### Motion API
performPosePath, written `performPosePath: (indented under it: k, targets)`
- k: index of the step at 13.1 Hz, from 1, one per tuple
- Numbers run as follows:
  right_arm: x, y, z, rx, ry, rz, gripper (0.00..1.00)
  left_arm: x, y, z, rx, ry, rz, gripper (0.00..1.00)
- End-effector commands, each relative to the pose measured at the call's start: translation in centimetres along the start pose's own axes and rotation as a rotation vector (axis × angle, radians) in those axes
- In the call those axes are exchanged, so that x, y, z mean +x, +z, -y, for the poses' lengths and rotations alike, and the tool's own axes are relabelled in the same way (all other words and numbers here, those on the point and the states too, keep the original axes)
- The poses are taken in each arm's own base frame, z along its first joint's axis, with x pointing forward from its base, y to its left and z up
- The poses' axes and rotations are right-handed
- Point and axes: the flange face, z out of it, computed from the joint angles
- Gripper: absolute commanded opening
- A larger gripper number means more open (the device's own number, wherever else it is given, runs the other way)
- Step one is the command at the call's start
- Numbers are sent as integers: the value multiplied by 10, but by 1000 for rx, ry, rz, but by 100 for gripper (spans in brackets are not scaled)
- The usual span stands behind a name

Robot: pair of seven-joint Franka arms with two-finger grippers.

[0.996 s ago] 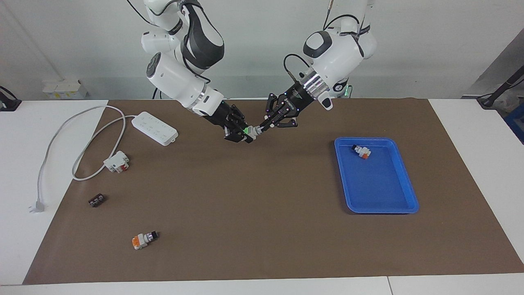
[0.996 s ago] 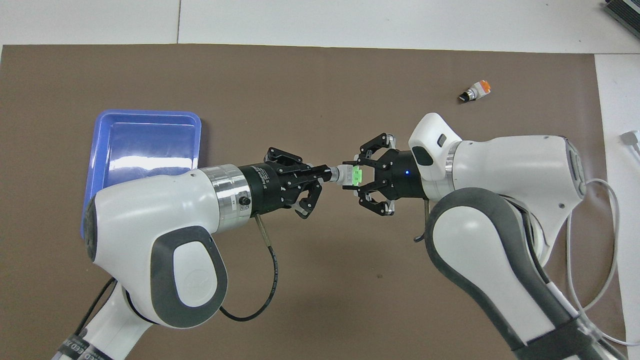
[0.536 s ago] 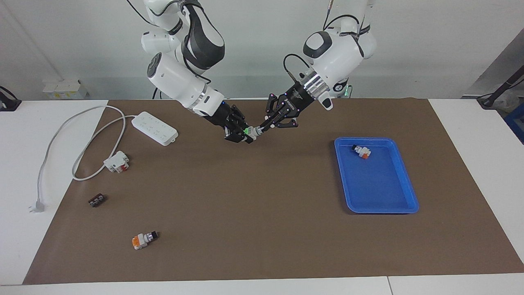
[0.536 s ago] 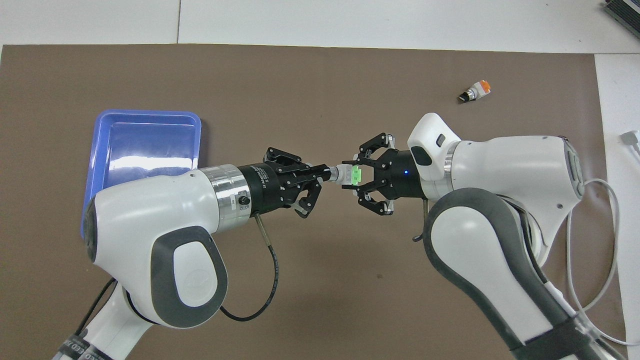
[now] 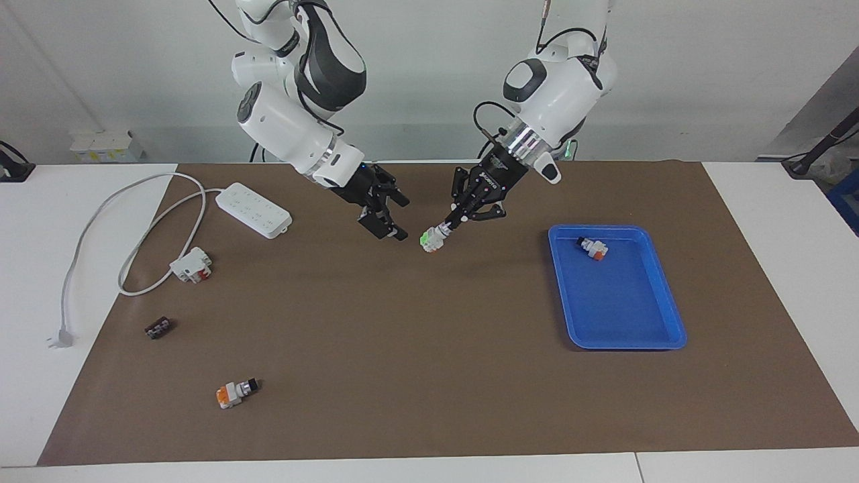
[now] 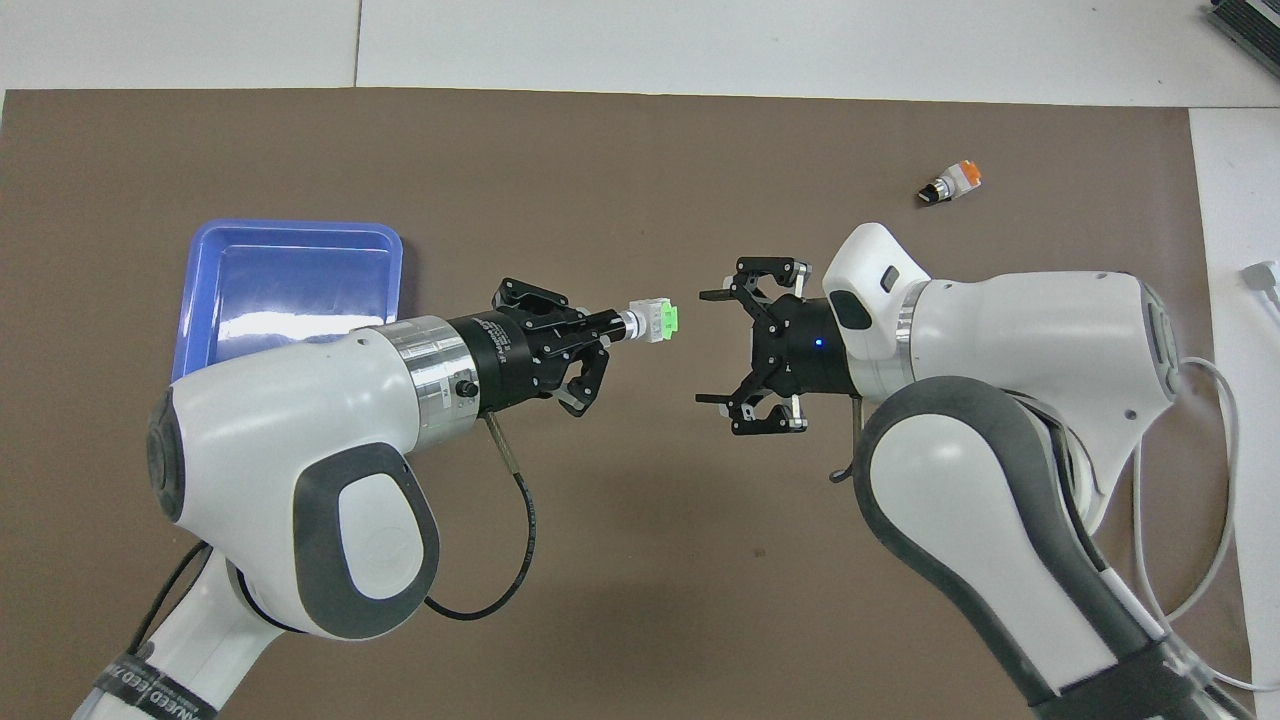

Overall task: Turn and place switch with both arms
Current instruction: 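Pull the switch away with the left gripper while the right gripper opens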

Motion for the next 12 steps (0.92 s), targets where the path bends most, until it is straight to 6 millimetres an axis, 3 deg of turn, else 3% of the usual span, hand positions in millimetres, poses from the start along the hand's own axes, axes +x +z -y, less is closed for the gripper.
performPosePath:
  k: [1,5,8,10,12]
  targets:
    - [-12,-13,1,-4,44,64,100,8,0,-3,-12,148,-111,0]
    - [-25,-42,-17,-52,48,245,100,27,0,0,87,484,-263,0]
    - [-36,-76,-28,-71,70,336,100,67,1,-3,152,760,-395,0]
    - [-39,-94,-34,-78,204,359,100,100,-3,-10,214,932,-471,0]
    - [-29,-111,-37,-91,312,443,100,126,-18,-30,316,1097,-516,0]
